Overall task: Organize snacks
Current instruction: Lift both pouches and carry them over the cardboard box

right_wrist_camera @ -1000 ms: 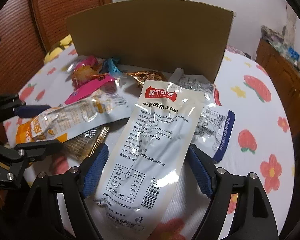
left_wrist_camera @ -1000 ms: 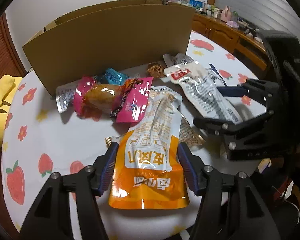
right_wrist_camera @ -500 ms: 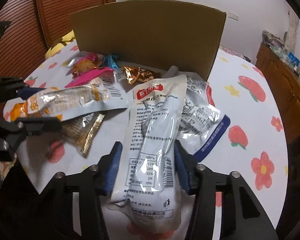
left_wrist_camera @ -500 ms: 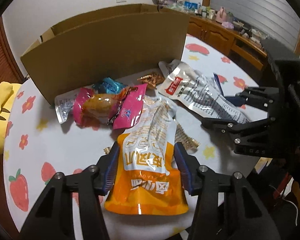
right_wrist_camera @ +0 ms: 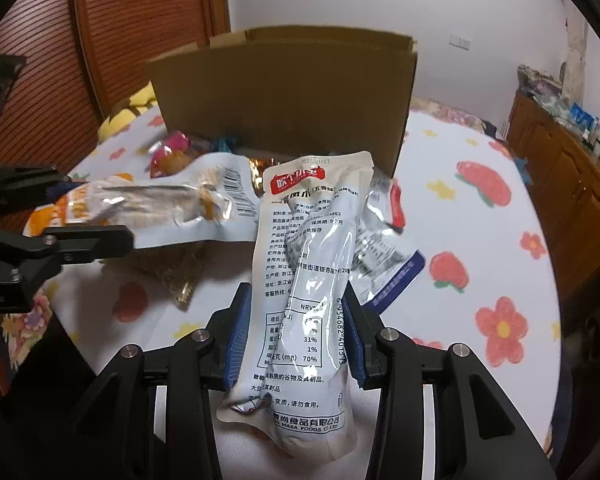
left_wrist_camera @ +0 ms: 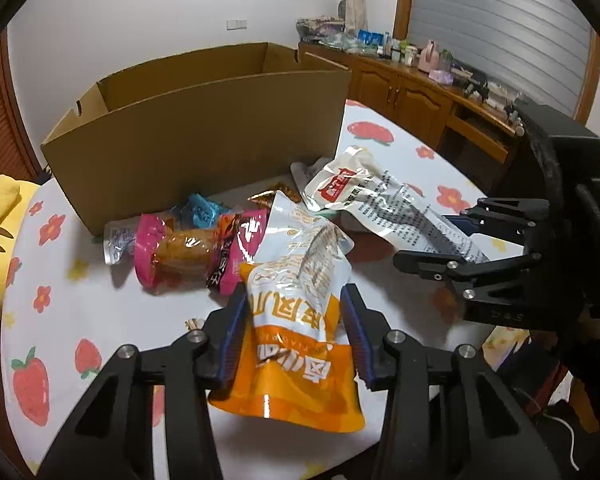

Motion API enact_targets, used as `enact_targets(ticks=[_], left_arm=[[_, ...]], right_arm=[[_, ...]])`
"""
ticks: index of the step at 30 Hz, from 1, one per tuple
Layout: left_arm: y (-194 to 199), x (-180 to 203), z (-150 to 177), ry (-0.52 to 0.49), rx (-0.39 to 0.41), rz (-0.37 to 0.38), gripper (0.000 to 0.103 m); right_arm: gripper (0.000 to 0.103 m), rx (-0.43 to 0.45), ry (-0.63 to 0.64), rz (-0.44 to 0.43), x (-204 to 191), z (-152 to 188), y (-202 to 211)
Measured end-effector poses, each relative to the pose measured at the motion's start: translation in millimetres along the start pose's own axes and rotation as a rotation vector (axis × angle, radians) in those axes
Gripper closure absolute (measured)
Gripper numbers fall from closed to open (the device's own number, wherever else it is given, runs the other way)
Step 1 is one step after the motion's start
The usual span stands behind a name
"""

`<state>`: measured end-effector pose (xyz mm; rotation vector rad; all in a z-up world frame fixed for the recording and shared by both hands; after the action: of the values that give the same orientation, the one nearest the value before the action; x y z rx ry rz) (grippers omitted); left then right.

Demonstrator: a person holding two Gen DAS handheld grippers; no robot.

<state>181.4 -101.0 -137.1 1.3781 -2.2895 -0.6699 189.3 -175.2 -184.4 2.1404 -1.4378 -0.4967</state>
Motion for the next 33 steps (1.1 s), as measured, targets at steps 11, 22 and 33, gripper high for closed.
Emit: enact_targets(ticks=[11, 22, 33], left_arm=[[1.2, -8.3, -6.8, 0.016, 0.039, -0.018, 0.068], [21.8, -14.0, -24.9, 0.032, 0.106, -0.019, 0.068], [48.4, -37.7, -83.2, 0.020, 0.213, -0.044, 0.068]], right_arm=[[0.061, 0.050, -0.002, -0.005, 0.5, -19.1, 14.4], [0.061, 0.078, 0.005, -0.012, -3.9, -30.6, 21.1], [0.060, 0.173, 0.042, -0.015, -1.9, -96.5, 38.0]])
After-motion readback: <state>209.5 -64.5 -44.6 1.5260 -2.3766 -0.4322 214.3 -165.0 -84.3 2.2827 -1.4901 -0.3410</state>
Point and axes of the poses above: each gripper's, at about its wrist camera, not at the fingertips, and y roughly against the way its jaws point, x to its right, z to its underside, the point moved 10 cm from there along -y, roughly the way its jaws point, and after that the axes turned 12 degrees about x, right-handed, at the moved point
